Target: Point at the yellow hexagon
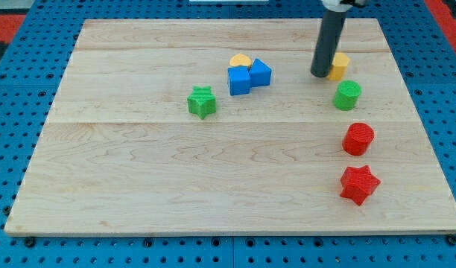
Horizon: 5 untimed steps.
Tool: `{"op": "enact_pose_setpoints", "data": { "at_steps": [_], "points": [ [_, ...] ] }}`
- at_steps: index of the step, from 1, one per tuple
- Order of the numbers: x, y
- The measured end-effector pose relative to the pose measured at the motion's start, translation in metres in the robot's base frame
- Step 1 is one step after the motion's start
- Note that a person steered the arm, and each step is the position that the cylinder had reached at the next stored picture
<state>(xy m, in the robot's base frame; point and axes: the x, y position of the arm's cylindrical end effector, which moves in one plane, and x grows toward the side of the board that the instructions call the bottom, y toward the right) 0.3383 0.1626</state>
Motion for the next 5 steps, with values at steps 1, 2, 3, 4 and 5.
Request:
{"op": "enact_pose_setpoints", "data": {
  "at_steps": [1,2,3,4,5],
  "points": [
    [0.010,-0.042],
    [0.042,-0.112],
    [0.037,-0.146],
    [0.008,-0.103],
    [-0.021,-0.041]
  ]
}}
